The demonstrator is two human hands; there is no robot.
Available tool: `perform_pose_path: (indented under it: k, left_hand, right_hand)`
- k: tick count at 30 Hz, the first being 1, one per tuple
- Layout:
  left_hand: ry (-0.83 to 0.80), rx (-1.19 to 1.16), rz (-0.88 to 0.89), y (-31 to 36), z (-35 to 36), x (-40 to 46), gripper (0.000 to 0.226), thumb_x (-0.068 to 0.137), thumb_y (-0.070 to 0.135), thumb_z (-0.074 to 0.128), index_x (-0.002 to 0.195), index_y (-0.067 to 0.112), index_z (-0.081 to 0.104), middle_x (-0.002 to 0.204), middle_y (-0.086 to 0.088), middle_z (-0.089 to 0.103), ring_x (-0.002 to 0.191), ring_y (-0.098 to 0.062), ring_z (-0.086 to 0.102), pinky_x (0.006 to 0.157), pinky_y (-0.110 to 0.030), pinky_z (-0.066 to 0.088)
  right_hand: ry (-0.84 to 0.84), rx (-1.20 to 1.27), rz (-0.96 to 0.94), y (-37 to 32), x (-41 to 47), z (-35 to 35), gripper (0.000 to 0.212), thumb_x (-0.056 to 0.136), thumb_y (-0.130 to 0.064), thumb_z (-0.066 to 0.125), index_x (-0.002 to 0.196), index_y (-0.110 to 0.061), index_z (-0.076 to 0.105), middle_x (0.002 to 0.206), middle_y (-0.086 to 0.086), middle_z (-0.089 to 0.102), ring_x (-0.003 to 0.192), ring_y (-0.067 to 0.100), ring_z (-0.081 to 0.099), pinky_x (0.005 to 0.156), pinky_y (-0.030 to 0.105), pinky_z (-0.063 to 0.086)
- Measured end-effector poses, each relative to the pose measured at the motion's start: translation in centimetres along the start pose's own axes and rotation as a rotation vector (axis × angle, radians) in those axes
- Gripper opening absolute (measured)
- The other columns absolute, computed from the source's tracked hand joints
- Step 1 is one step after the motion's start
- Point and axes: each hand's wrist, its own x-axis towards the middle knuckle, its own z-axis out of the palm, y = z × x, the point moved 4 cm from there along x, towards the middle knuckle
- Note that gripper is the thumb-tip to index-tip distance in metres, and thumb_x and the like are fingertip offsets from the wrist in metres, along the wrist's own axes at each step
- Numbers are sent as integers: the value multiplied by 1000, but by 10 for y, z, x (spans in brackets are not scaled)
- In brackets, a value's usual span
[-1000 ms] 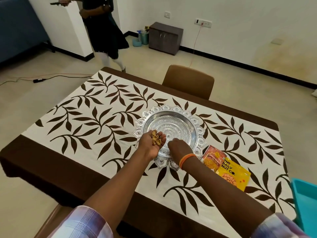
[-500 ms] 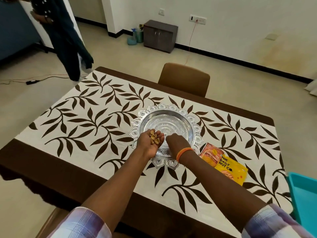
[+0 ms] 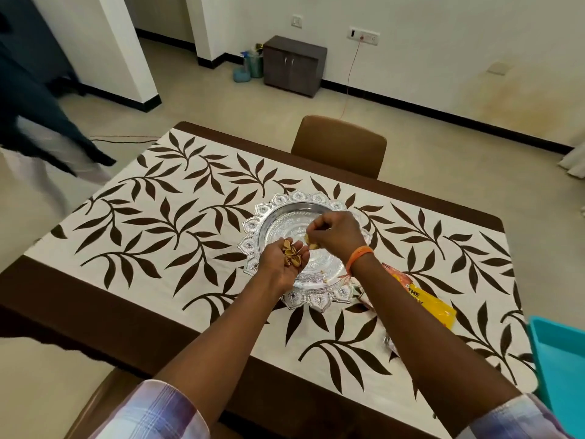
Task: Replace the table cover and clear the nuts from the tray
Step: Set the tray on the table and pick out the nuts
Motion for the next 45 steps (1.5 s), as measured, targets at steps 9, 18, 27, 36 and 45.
perform_pose_path:
  k: [9,18,27,36,45]
  left_hand:
    - [-110,5,12,8,14,-10,31,101,11,34,101,2,63,95,-15,69,87,-23,65,79,-34,54]
    - [-40,-121,5,23,6,-9,26,104,20,37,88,8,53,80,-12,59,72,-23,58,57,-27,57]
    - [-23,-97,63,38,-6,-11,28,103,16,37,86,4,54,79,-11,57,72,-23,58,69,-31,52]
    - [-17,-78,51,26,-6,-11,27,104,20,38,88,5,54,82,-12,58,75,-23,59,69,-33,51]
    - [-16,-65,32,15,-3,-14,27,105,22,37,90,7,54,84,-12,59,76,-24,59,69,-32,53]
  right_hand:
    - [-81,-237,-170,-27,2,28,18,81,0,62,87,-9,77,88,6,74,82,14,67,80,26,55]
    - [-10,-227,-62,19,9,-13,22,73,7,74,91,-4,71,87,11,71,76,17,65,74,26,55]
    - [-321,-895,-127,65,-6,27,16,76,-1,68,92,-1,73,98,18,66,94,34,64,78,31,49]
    - [-313,-1089,-232,62,-17,33,21,84,6,54,102,1,64,108,20,62,103,35,61,85,38,49]
    - [35,-371,-195,41,-12,7,8,86,-11,66,79,-15,66,82,-3,64,73,7,57,72,19,49]
